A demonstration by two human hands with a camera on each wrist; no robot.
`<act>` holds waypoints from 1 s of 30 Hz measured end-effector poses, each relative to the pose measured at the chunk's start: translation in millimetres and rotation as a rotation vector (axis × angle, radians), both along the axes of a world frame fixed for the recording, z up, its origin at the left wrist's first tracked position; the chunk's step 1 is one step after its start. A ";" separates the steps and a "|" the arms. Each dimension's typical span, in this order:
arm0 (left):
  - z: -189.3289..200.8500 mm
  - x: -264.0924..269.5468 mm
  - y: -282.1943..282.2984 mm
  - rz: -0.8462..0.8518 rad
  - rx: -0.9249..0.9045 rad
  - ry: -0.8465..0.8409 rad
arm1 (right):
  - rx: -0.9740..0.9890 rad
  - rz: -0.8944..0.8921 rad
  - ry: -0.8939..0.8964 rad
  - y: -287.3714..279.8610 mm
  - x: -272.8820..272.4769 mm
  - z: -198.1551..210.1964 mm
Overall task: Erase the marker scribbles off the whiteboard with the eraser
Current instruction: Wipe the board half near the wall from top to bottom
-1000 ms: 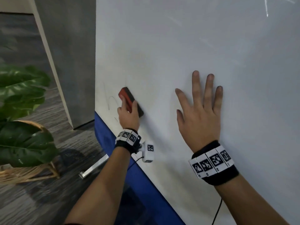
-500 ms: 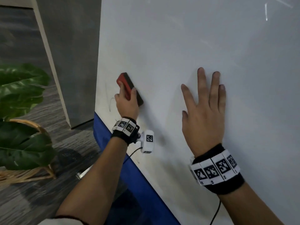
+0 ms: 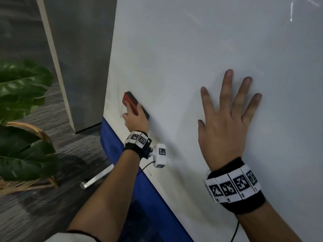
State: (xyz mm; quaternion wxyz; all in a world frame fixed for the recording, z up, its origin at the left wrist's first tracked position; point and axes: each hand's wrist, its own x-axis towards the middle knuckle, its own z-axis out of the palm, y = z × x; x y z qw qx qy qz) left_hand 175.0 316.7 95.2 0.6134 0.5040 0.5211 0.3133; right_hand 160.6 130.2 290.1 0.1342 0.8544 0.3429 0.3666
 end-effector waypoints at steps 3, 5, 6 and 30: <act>11.0 -0.7 -33.3 0.002 0.092 -0.094 | -0.009 0.039 0.011 11.8 -0.5 -8.2; 17.0 -3.4 -47.6 -0.019 0.192 -0.205 | -0.064 0.097 0.035 26.3 -0.2 -14.7; 18.4 -5.5 -46.4 -0.026 0.225 -0.256 | -0.091 0.112 0.055 34.5 0.0 -18.1; -67.7 11.8 80.5 0.061 0.118 0.018 | -0.160 0.085 0.031 60.7 15.4 -48.2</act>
